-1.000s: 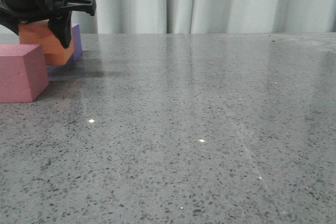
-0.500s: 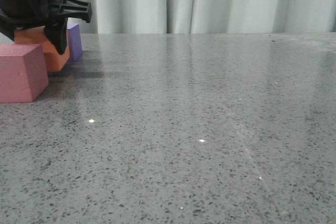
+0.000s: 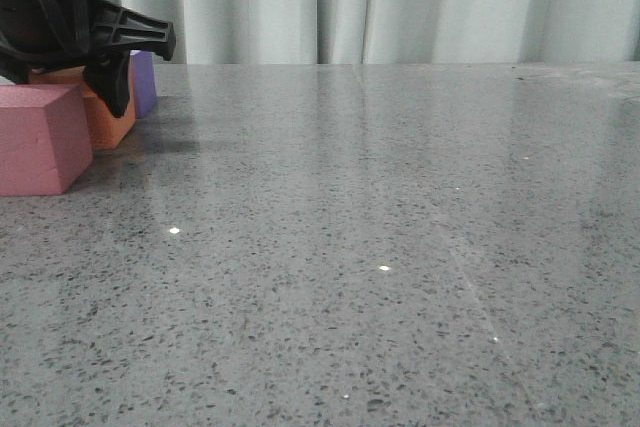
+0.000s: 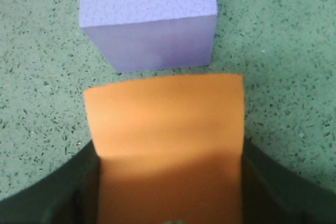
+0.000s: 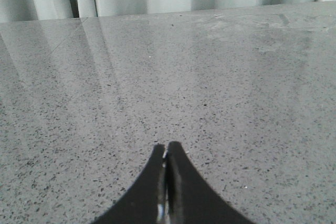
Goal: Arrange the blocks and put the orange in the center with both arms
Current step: 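Carry the orange cube beside the purple cube and lower it, then open the left gripper and lift it off the orange cube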
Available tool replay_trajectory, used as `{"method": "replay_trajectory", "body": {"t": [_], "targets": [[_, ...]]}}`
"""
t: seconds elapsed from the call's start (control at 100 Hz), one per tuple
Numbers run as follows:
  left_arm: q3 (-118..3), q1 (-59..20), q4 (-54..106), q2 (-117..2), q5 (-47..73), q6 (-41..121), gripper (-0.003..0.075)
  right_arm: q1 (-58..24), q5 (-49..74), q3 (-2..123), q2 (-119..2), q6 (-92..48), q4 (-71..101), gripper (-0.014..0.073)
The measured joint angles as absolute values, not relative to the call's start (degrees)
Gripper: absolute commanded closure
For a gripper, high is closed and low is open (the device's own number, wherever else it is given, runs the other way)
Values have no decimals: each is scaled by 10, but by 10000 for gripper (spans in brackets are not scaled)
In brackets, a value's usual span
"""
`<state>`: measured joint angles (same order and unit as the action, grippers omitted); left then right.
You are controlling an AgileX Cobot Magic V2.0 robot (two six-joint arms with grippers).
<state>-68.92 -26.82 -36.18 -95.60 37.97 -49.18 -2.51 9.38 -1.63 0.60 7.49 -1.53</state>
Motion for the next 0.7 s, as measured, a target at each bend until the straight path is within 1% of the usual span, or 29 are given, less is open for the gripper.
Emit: {"method": "replay_trajectory", "body": {"t": [0.06, 0.32, 0.44, 0.51, 0.7], "targets": [[-689, -268, -362, -956, 380, -492, 587, -25, 94, -16, 6, 75, -15, 661], [-689, -268, -363, -956, 375, -476, 345, -25, 94, -16, 6, 75, -15, 661], [-689, -268, -368, -956, 372, -475, 265, -25, 94, -16, 6, 75, -15, 661], [-689, -268, -372, -956, 373, -475, 247, -25, 94, -16, 6, 75, -15, 661], [-689, -268, -380, -956, 373, -474, 246, -25, 94, -16, 6, 75, -15, 661]]}}
